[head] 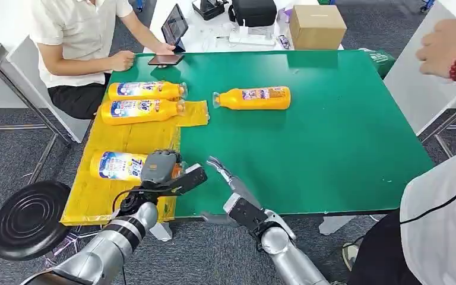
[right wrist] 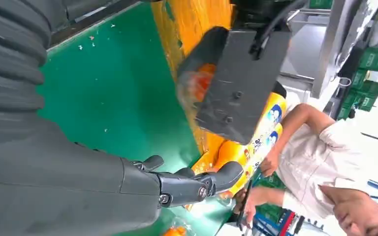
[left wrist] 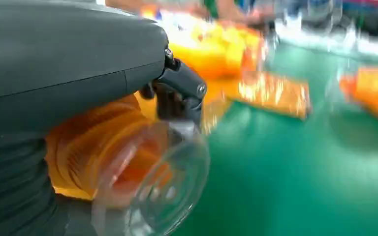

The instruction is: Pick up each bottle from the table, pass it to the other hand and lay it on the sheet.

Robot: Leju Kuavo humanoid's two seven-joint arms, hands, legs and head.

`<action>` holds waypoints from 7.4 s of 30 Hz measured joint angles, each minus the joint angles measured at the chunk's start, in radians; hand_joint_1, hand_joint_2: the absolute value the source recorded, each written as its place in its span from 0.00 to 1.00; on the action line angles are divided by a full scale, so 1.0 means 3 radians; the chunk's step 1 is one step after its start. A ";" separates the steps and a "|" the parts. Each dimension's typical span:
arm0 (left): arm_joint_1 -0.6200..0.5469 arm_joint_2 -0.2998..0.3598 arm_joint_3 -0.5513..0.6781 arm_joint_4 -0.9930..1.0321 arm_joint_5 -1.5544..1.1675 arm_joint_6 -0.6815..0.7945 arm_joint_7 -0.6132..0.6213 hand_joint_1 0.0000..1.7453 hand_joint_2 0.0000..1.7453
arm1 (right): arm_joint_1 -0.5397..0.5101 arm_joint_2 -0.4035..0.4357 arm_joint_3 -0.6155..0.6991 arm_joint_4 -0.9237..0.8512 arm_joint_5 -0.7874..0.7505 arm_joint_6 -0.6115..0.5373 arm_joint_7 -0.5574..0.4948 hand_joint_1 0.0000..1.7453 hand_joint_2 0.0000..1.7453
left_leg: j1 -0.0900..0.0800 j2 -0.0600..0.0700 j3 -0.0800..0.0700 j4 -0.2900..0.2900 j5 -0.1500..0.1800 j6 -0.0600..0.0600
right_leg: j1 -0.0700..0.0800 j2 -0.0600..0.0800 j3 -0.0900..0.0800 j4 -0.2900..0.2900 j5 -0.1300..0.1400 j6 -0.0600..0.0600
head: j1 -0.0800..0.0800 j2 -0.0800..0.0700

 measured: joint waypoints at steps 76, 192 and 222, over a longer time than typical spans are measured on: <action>0.1453 -0.0102 -0.0648 -0.2253 0.3362 0.0378 -0.1100 0.00 1.00 | 0.0094 -0.0077 -0.1409 0.0174 0.2220 -0.2241 0.0543 0.00 1.00 | -0.0014 0.0000 -0.0005 0.0000 0.0002 0.0007 | -0.0001 -0.0001 -0.0006 -0.0002 0.0004 0.0006 | -0.0001 0.0000; 0.1324 -0.0223 -0.0388 -0.1948 0.5689 -0.0126 -0.0968 0.00 1.00 | -0.0313 -0.0041 -0.0765 0.0567 -0.0511 -0.0426 0.0523 1.00 1.00 | -0.0018 -0.0001 -0.0009 0.0002 0.0007 0.0014 | -0.0003 -0.0001 -0.0007 -0.0002 0.0009 0.0013 | -0.0001 0.0000; 0.1243 -0.0122 -0.0759 -0.2025 0.5246 -0.0513 -0.0867 0.00 1.00 | -0.0317 0.0130 0.0051 0.0776 -0.0092 -0.0804 0.0252 1.00 1.00 | -0.0018 0.0000 -0.0011 0.0001 0.0007 0.0014 | -0.0002 0.0000 -0.0011 -0.0002 0.0009 0.0013 | 0.0000 0.0000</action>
